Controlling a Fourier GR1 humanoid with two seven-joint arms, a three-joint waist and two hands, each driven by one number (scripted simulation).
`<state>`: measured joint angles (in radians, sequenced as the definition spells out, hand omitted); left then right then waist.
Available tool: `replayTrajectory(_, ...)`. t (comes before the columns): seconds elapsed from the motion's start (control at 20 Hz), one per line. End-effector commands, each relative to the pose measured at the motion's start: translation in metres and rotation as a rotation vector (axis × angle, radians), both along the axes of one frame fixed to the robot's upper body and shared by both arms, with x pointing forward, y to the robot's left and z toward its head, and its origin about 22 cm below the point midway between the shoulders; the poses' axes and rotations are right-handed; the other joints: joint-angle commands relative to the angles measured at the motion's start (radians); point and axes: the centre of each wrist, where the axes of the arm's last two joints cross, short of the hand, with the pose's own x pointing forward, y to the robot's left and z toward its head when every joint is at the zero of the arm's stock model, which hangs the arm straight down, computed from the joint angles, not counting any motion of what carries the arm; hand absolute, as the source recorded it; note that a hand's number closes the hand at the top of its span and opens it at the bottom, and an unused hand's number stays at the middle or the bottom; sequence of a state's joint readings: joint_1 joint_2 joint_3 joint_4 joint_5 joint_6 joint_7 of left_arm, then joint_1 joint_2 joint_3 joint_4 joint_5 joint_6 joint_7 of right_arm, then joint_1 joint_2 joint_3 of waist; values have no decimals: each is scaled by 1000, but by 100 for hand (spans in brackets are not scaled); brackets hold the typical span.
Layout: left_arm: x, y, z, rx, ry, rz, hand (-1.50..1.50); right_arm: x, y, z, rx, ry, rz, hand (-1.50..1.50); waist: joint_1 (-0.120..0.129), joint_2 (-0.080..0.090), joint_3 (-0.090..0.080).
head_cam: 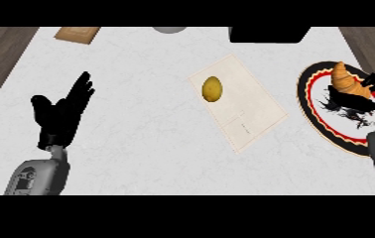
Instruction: Pick the croissant from the placemat and place it in the plate
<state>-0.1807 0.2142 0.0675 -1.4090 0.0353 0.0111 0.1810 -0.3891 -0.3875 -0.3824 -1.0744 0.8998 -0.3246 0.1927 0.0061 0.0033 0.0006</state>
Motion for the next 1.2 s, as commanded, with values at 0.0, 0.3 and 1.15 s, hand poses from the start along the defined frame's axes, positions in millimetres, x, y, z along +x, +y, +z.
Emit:
replayTrajectory(0.0, -2, 0, 3, 10, 1, 4, 0, 2, -20, -9, 185, 27, 8, 150, 4, -1, 1)
replayTrajectory(0.3, -13, 5, 1, 13, -12, 7, 0, -9, -52, -22, 197, 73, 148, -150, 3, -2, 0)
replayTrajectory(1.15, -4, 3, -2, 5, -16, 33, 0, -16, -35, 19, 640, -395, 324, -150, -25, -12, -2)
